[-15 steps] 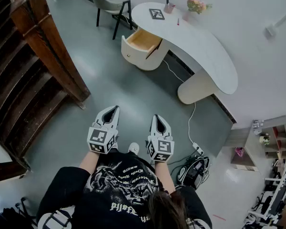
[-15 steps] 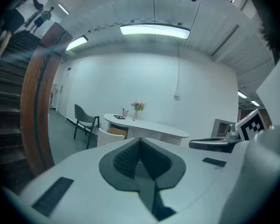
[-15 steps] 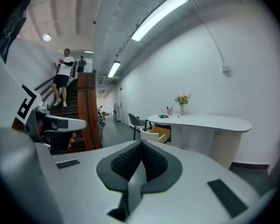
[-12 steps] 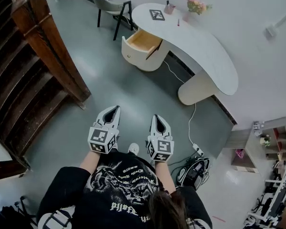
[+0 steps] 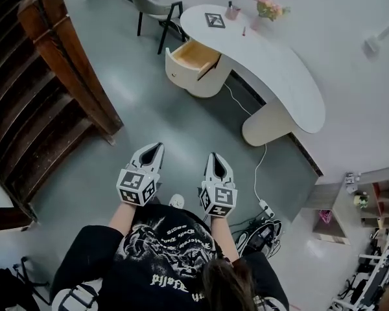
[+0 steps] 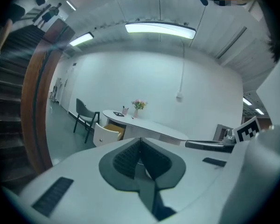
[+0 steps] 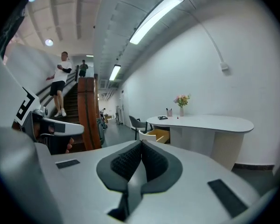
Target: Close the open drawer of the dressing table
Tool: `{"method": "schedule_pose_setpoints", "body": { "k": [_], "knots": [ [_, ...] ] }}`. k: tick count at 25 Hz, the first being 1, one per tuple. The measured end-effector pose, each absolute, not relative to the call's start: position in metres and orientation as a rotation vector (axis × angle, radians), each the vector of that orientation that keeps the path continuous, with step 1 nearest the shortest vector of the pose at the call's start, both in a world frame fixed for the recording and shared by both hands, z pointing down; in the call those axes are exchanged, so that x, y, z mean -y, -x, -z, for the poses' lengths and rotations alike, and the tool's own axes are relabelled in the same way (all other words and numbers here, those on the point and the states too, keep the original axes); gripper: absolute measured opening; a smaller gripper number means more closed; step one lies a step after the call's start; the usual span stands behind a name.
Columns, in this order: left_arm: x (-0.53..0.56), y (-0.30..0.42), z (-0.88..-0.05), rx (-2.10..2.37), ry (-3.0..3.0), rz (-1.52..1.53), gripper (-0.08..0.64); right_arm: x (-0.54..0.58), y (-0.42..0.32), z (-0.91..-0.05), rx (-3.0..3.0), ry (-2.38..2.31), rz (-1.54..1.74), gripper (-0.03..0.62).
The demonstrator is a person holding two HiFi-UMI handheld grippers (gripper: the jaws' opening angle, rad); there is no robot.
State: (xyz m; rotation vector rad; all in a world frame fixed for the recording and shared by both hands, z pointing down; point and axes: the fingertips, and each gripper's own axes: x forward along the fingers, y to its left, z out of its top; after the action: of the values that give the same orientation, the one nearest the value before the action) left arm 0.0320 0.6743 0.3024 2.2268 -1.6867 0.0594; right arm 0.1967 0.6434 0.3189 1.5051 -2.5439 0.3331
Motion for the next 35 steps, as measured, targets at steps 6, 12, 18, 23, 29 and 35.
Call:
{"method": "schedule_pose_setpoints", "body": {
  "k": [6, 12, 18, 23, 29, 35],
  "knots": [
    [-0.682, -0.059, -0.305, 1.750, -2.204, -0.048, 0.023, -0.644, -0.218, -0.327, 2.581, -1.439, -0.353, 0.026],
    [-0.671, -0.055, -0.306, 1.846, -2.172, -0.075, 0.023, -0.634, -0.230, -0.338, 2.566, -1.435, -0.383, 0.026],
    [-0.642, -0.045, -0.313, 1.828, -2.203, -0.101, 0.023, -0.612, -0.227, -0.345, 2.551, -1.485, -0.418, 0.026],
    [-0.609, -0.038, -0.309, 1.792, -2.246, -0.130, 0.023, -0.590, -0.223, -0.355, 2.494, -1.497, -0.452, 0.026],
    [-0.566, -0.008, -0.314, 1.765, -2.279, -0.173, 0.023, -0.547, -0.202, -0.367, 2.439, -1.523, -0.465, 0.026],
    [-0.515, 0.031, -0.323, 1.745, -2.286, -0.173, 0.023, -0.503, -0.162, -0.372, 2.405, -1.475, -0.367, 0.026]
  ]
}}
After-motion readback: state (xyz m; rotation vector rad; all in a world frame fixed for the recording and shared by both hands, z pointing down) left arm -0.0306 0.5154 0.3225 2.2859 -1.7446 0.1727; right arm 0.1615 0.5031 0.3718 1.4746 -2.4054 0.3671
